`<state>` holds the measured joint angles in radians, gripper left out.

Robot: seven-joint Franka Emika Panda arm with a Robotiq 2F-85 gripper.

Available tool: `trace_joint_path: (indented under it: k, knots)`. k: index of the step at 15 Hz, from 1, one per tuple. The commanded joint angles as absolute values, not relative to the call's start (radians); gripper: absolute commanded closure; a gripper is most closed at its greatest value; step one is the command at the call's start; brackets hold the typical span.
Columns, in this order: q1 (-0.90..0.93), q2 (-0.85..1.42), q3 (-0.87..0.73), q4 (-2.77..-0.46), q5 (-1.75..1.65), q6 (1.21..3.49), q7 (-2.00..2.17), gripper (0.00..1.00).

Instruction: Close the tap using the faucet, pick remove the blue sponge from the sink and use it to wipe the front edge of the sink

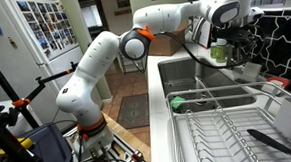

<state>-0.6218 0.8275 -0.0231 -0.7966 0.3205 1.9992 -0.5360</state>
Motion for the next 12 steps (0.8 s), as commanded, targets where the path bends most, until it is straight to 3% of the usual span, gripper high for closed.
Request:
trace_joint_path:
  k: [1, 12]
  knots:
    - [-0.593, 0.726, 0.048, -0.891, 0.394, 1.994, -0.535, 0.94]
    - [-0.584, 0.643, 0.049, -1.035, 0.388, 2.069, -0.538, 0.94]
